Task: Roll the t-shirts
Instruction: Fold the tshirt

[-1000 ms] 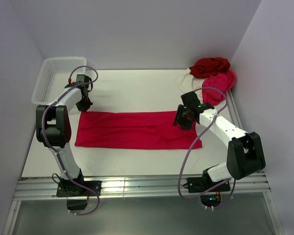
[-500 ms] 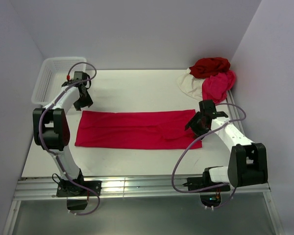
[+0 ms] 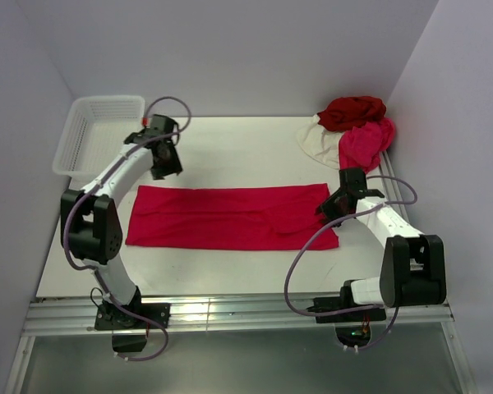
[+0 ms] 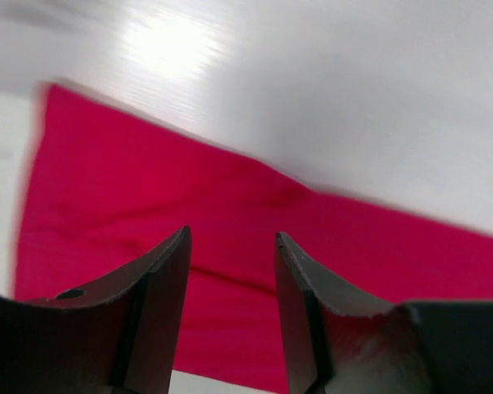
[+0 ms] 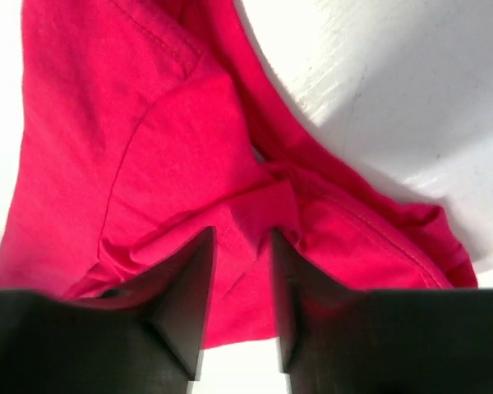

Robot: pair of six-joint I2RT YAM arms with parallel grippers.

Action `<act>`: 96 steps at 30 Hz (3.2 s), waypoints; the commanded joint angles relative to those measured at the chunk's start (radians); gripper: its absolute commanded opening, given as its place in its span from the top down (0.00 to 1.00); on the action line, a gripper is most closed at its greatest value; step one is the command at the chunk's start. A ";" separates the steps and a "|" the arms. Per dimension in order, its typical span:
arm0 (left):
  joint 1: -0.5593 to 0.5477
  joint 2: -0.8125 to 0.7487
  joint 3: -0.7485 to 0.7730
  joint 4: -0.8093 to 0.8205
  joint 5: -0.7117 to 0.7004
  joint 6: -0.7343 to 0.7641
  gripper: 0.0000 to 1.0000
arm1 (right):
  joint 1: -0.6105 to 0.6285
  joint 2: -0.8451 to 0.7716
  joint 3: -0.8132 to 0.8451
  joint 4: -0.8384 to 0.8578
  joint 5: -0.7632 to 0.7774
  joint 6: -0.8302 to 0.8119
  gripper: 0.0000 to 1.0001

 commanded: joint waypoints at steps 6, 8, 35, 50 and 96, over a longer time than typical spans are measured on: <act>-0.357 -0.003 0.093 0.037 0.101 -0.100 0.52 | -0.007 -0.009 -0.013 0.040 0.006 0.045 0.97; -0.430 0.008 0.096 0.058 0.120 -0.093 0.52 | -0.007 -0.025 -0.020 0.020 0.000 0.052 1.00; -0.718 0.181 -0.097 0.423 0.350 -0.556 0.54 | -0.007 -0.143 -0.097 -0.046 -0.049 0.091 1.00; -0.730 0.234 -0.069 0.403 0.278 -0.593 0.61 | -0.007 -0.150 -0.105 -0.043 -0.060 0.086 1.00; -0.701 0.117 -0.151 0.336 0.364 -0.620 1.00 | 0.097 -0.176 -0.162 -0.182 0.003 0.245 1.00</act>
